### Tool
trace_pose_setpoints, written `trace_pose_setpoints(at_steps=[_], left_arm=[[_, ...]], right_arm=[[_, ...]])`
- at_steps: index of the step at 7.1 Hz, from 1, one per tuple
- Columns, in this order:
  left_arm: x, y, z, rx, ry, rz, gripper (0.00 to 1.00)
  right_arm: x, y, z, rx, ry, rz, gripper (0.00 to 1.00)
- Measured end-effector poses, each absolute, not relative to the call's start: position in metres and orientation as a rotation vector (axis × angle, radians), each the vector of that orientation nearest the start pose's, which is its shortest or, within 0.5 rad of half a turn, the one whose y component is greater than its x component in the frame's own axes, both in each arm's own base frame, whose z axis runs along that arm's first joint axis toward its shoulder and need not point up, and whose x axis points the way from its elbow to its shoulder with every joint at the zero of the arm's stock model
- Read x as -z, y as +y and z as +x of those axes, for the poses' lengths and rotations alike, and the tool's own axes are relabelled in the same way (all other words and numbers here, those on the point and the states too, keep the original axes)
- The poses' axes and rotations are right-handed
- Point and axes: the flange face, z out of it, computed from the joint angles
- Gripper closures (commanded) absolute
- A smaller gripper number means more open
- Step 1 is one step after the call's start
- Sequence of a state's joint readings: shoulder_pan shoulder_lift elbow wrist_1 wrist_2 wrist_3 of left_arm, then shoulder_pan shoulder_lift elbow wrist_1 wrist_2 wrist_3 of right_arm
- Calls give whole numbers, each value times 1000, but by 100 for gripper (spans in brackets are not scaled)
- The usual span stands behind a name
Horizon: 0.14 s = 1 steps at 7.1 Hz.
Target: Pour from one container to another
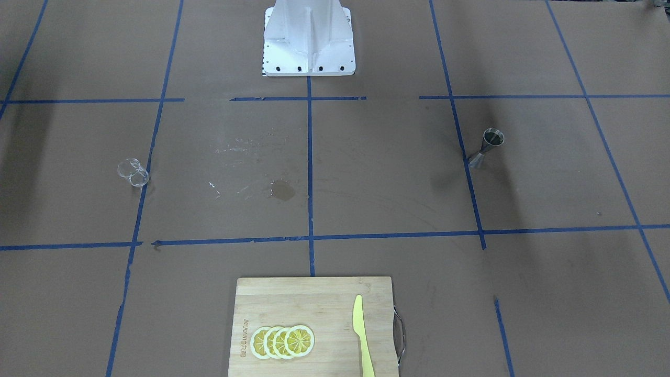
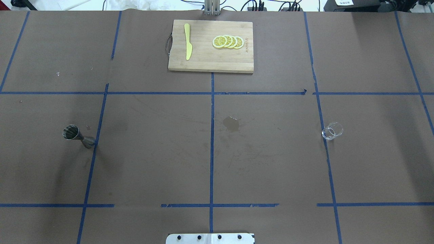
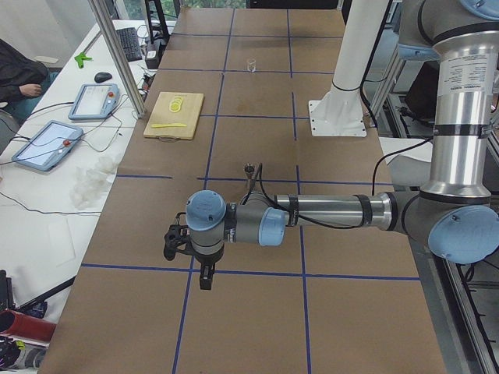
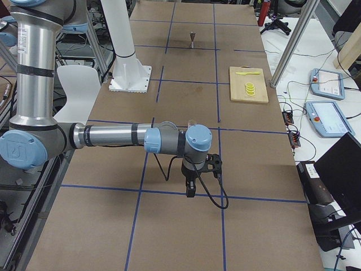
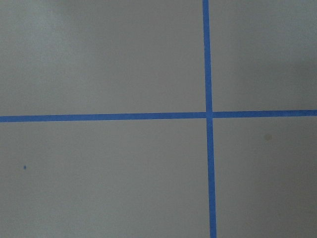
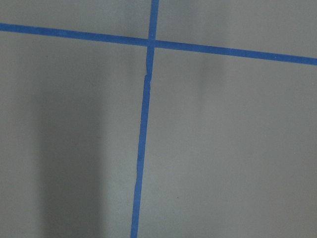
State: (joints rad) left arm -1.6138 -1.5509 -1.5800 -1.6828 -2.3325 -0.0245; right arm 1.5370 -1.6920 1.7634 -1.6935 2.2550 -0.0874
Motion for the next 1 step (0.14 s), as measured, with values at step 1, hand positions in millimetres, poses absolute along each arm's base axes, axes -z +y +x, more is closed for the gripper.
trace_pose_setpoints(at_steps=[1], left_arm=[[-653, -487, -86, 26, 760, 103, 0]], right_arm=[[-638, -438, 56, 99, -685, -30, 0]])
